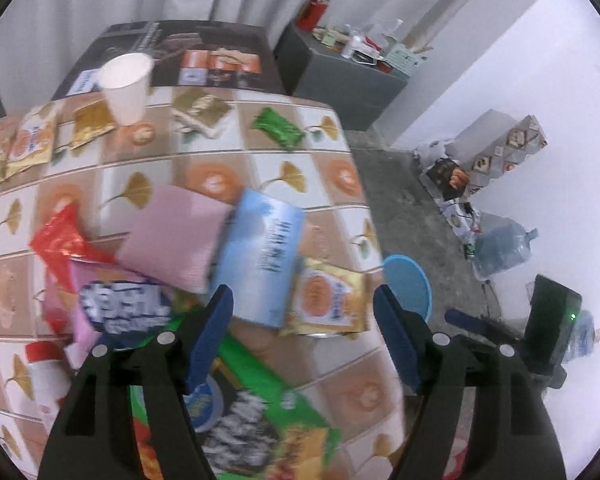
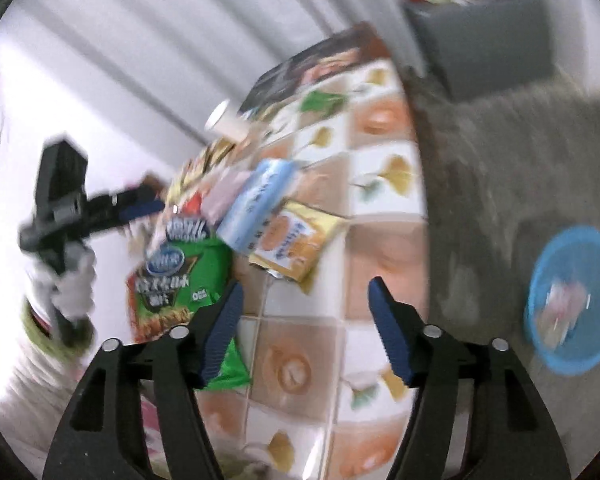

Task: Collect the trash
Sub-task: 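Grasp the blue medicine box with the left gripper while the right gripper grasps the yellow Enaak packet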

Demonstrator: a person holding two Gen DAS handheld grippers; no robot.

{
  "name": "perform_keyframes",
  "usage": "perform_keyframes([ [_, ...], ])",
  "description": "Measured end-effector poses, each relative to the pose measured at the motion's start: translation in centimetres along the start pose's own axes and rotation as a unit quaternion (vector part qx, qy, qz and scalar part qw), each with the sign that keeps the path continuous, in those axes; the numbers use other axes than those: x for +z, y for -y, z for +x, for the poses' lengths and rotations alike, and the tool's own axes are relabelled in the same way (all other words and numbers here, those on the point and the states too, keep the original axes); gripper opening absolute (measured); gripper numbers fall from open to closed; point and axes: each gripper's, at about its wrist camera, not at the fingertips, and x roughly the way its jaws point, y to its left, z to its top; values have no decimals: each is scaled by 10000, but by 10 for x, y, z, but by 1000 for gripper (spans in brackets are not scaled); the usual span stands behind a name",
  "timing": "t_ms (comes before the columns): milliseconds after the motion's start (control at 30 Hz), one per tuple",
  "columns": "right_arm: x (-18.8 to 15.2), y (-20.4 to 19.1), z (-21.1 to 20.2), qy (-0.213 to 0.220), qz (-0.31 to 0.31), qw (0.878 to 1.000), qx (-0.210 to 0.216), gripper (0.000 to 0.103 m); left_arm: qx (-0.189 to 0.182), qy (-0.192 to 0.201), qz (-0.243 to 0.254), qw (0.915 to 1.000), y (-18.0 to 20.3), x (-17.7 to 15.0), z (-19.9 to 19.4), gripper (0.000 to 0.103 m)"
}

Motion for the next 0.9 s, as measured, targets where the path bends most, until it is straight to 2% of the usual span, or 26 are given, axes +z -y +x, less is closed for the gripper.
perform_keyframes([
  [67,10,-23,23,10,-637,9976,-283,73,-20,-116,-83,9999,-11,2,5,70],
  [133,14,-43,42,-32,-1340,9898,-488,78,-37,-220,-104,9997,-20,5,10,70],
  [200,18,-54,61,-70,-1901,9794,-672,83,-45,-306,-71,9995,-25,7,15,70],
  [267,19,-65,84,-208,-2628,9608,-861,88,-59,-440,1,9990,-27,10,24,70],
  [367,25,-72,112,-459,-3118,9438,-1000,88,-20,-629,122,9979,-25,14,35,70],
  [467,33,-69,138,-809,-3231,9386,-901,88,143,-775,193,9967,-20,20,45,70],
  [633,31,-63,159,-1243,-3128,9382,-803,86,316,-1075,392,9929,-11,30,66,70],
  [733,24,-59,158,-1250,-3077,9388,-917,74,422,-1190,468,9909,-5,34,78,70],
  [867,18,-52,145,-1132,-2773,9492,-963,56,538,-1304,572,9883,2,37,94,71],
  [900,17,-50,141,-1109,-2657,9528,-960,54,583,-1329,595,9876,4,37,97,71],
])
